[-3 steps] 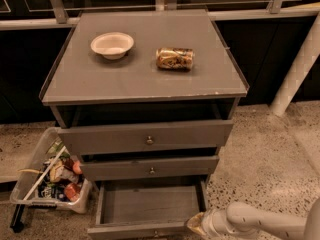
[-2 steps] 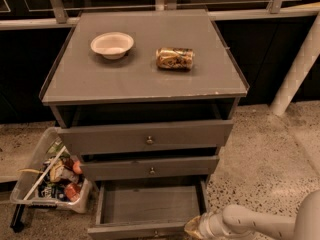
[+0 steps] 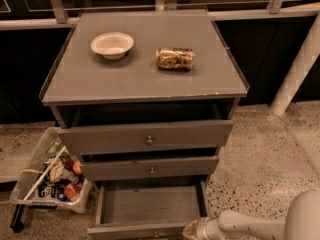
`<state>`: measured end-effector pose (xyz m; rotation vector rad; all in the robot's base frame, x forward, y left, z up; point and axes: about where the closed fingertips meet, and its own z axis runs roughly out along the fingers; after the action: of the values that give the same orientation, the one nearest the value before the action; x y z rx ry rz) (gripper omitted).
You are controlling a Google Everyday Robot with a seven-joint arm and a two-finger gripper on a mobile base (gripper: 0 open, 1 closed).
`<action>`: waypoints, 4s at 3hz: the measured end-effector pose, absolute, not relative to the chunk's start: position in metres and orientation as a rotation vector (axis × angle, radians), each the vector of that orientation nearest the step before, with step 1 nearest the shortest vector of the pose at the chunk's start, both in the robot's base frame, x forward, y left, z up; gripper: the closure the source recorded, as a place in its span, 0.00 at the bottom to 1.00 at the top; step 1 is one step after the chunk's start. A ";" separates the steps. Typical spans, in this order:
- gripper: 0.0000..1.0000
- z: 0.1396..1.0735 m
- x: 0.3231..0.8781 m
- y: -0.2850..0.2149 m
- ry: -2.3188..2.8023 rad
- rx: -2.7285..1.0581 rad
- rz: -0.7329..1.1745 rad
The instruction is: Close bottom drawer
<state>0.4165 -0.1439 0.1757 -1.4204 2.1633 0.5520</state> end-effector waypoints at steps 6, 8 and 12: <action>0.18 0.154 0.447 -0.118 2.105 -1.414 0.536; 0.65 0.155 0.538 -0.124 2.068 -1.418 0.403; 0.40 0.193 0.586 -0.128 2.036 -1.401 0.258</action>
Offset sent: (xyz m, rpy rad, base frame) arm 0.0026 0.0073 -0.0025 -0.0032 -0.0362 -0.0009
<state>0.5856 -0.1283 0.1935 -1.4015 2.0365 0.2585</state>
